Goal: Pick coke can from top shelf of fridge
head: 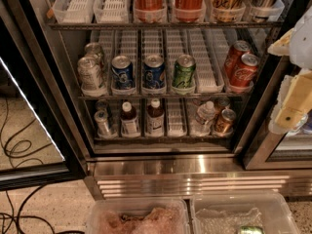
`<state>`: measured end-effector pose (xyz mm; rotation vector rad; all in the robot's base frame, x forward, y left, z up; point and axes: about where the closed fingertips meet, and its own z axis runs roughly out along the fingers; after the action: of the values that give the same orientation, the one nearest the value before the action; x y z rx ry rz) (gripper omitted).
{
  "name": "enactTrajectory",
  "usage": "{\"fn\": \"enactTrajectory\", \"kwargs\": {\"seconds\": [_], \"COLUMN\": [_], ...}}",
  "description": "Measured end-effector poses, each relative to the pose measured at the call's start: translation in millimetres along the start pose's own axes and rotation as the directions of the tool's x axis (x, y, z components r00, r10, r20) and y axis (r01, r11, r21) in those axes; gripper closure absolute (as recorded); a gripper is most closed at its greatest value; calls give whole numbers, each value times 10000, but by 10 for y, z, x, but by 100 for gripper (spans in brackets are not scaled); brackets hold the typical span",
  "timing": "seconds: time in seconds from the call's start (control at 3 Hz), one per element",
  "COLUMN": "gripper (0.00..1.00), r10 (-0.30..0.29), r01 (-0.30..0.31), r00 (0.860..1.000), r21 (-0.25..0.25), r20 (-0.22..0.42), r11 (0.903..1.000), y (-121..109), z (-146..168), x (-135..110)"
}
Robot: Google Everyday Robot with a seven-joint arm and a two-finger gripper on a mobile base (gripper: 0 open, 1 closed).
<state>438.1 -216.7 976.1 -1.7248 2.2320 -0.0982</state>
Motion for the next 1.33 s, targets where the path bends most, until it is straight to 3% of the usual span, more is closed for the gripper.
{"fn": "enactTrajectory", "kwargs": {"seconds": [0.33, 0.67, 1.0, 1.33], "gripper": [0, 0, 0, 0], "r10": [0, 10, -73, -585], "r01": [0, -21, -19, 523], "r00": [10000, 9990, 9861, 9711], "r21": [1, 234, 554, 329], "r20": [1, 446, 1658, 2313], "r11": [10000, 9997, 9985, 9981], "y": [0, -26, -104, -141], "z": [0, -23, -55, -70], "x": [0, -46, -133, -315]}}
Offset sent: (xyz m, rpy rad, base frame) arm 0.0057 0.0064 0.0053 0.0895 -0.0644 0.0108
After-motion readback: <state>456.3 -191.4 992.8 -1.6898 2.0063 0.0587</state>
